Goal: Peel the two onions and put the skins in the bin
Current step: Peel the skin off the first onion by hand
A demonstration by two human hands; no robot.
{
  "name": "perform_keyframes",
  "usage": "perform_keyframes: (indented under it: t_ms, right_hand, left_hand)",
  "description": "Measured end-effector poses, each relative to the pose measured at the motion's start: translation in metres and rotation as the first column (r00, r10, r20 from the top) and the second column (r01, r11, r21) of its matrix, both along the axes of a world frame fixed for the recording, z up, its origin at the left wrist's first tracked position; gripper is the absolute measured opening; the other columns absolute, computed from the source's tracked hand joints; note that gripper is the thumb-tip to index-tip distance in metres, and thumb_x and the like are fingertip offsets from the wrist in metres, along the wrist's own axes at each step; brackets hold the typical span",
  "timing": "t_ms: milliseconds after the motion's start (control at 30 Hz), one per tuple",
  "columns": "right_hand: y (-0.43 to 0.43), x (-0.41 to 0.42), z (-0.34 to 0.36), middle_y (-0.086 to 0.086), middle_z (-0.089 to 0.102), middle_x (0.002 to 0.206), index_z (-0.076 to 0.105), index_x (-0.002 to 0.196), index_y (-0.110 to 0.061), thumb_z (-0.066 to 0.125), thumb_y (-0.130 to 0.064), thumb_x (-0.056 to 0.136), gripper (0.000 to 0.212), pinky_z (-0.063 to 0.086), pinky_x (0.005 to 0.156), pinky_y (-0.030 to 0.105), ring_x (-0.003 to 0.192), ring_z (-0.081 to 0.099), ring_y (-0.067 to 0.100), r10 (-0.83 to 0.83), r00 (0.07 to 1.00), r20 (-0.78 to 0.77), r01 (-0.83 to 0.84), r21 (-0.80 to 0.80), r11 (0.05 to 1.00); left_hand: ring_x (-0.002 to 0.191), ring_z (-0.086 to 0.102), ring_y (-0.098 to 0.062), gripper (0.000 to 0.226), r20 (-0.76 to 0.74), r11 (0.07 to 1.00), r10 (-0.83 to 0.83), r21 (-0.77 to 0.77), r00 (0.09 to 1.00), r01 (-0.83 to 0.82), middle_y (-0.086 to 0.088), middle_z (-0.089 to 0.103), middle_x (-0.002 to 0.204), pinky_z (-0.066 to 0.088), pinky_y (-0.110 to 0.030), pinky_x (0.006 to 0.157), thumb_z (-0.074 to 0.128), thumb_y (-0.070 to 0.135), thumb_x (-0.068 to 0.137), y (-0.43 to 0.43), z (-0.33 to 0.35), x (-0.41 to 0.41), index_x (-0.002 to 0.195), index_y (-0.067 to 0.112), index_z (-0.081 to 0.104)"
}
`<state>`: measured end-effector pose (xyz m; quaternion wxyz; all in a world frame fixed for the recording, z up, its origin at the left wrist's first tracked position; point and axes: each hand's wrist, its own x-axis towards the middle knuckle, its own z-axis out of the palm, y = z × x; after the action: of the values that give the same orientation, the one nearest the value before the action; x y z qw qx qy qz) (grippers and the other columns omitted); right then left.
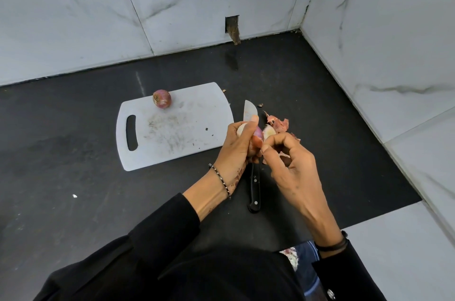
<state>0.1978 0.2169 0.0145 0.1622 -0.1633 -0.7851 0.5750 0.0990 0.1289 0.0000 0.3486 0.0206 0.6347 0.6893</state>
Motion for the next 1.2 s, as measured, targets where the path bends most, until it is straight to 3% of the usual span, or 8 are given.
perform_keyframes:
  t_ms: [133, 267, 467, 533, 633, 800, 933, 1200]
  right_hand:
    - [-0.003, 0.002, -0.002, -0.008, 0.067, 0.092, 0.066, 0.09, -0.029, 0.058, -0.041, 0.092, 0.015, 0.058, 0.078, 0.039, 0.088, 0.067, 0.019, 0.026, 1.0, -0.015, -0.026, 0.011, 1.0]
    - [-0.002, 0.007, -0.004, -0.015, 0.066, 0.091, 0.066, 0.089, -0.027, 0.057, -0.038, 0.088, 0.014, 0.053, 0.072, 0.024, 0.087, 0.065, 0.014, 0.048, 0.999, -0.005, -0.048, 0.019, 0.999]
    - [0.0, 0.016, -0.005, -0.009, 0.063, 0.092, 0.064, 0.088, -0.022, 0.06, -0.031, 0.085, 0.01, 0.051, 0.065, 0.022, 0.082, 0.062, 0.017, 0.181, 0.983, -0.017, -0.177, 0.146, 0.973]
    - [0.003, 0.018, -0.006, -0.009, 0.064, 0.09, 0.064, 0.086, -0.021, 0.065, -0.024, 0.087, 0.002, 0.052, 0.065, 0.028, 0.079, 0.062, 0.018, 0.103, 0.994, -0.029, -0.097, 0.148, 0.984]
    - [0.011, 0.019, -0.008, -0.007, 0.067, 0.085, 0.067, 0.084, -0.021, 0.069, -0.012, 0.089, 0.011, 0.054, 0.067, 0.035, 0.077, 0.064, 0.017, -0.111, 0.994, -0.025, 0.113, 0.127, 0.985]
    - [0.031, 0.017, -0.016, -0.01, 0.067, 0.089, 0.068, 0.09, -0.024, 0.064, -0.03, 0.093, 0.008, 0.056, 0.07, 0.032, 0.078, 0.063, 0.007, -0.311, 0.95, 0.039, 0.289, 0.278, 0.916]
    - [0.039, 0.017, -0.02, -0.009, 0.065, 0.088, 0.07, 0.094, -0.023, 0.067, -0.031, 0.096, 0.009, 0.057, 0.068, 0.035, 0.077, 0.062, 0.007, -0.296, 0.954, 0.051, 0.244, 0.443, 0.863]
    - [0.024, 0.011, 0.009, -0.008, 0.067, 0.09, 0.072, 0.1, -0.018, 0.07, -0.027, 0.098, 0.009, 0.053, 0.065, 0.029, 0.08, 0.065, 0.01, -0.119, 0.985, -0.123, 0.158, 0.383, 0.91]
  left_hand:
    - [0.07, 0.061, -0.011, 0.071, 0.119, 0.997, 0.072, 0.019, 0.99, -0.074, -0.01, 0.057, 0.088, 0.055, -0.03, 0.065, 0.061, 0.055, 0.085, 0.002, 0.006, 0.001, 0.126, 0.0, 0.045]
    - [0.106, 0.063, -0.025, 0.062, 0.301, 0.987, 0.134, 0.046, 0.944, -0.155, -0.02, 0.056, 0.129, 0.055, -0.038, 0.09, 0.066, 0.045, 0.085, -0.002, 0.013, 0.002, 0.134, 0.013, 0.045]
    - [0.083, 0.068, -0.019, 0.051, 0.307, 0.998, 0.051, 0.023, 0.95, -0.061, -0.012, 0.066, 0.103, 0.058, -0.033, 0.076, 0.056, 0.046, 0.094, -0.009, 0.011, -0.001, 0.132, 0.014, 0.045]
    - [0.069, 0.068, -0.018, 0.054, 0.336, 0.994, 0.07, 0.05, 0.939, -0.092, -0.012, 0.066, 0.088, 0.059, -0.033, 0.074, 0.055, 0.042, 0.096, -0.009, 0.013, -0.002, 0.135, 0.006, 0.044]
    - [0.079, 0.069, -0.028, 0.04, 0.4, 0.983, 0.104, 0.099, 0.91, -0.155, -0.024, 0.063, 0.11, 0.056, -0.049, 0.089, 0.057, 0.036, 0.097, -0.01, 0.013, -0.006, 0.124, 0.008, 0.049]
    - [0.088, 0.07, -0.038, 0.033, 0.501, 0.98, 0.068, 0.13, 0.863, -0.153, -0.026, 0.066, 0.1, 0.061, -0.044, 0.075, 0.06, 0.037, 0.094, -0.016, 0.016, -0.007, 0.112, 0.01, 0.054]
    - [0.069, 0.072, -0.03, 0.039, 0.481, 0.987, -0.044, 0.155, 0.876, -0.035, -0.022, 0.072, 0.079, 0.061, -0.034, 0.059, 0.053, 0.04, 0.095, -0.019, 0.016, -0.006, 0.107, 0.003, 0.058]
    - [0.059, 0.059, -0.026, 0.042, 0.307, 0.986, -0.153, 0.109, 0.939, 0.125, -0.024, 0.061, 0.088, 0.045, -0.025, 0.047, 0.044, 0.039, 0.098, -0.015, 0.016, -0.003, 0.104, 0.0, 0.057]
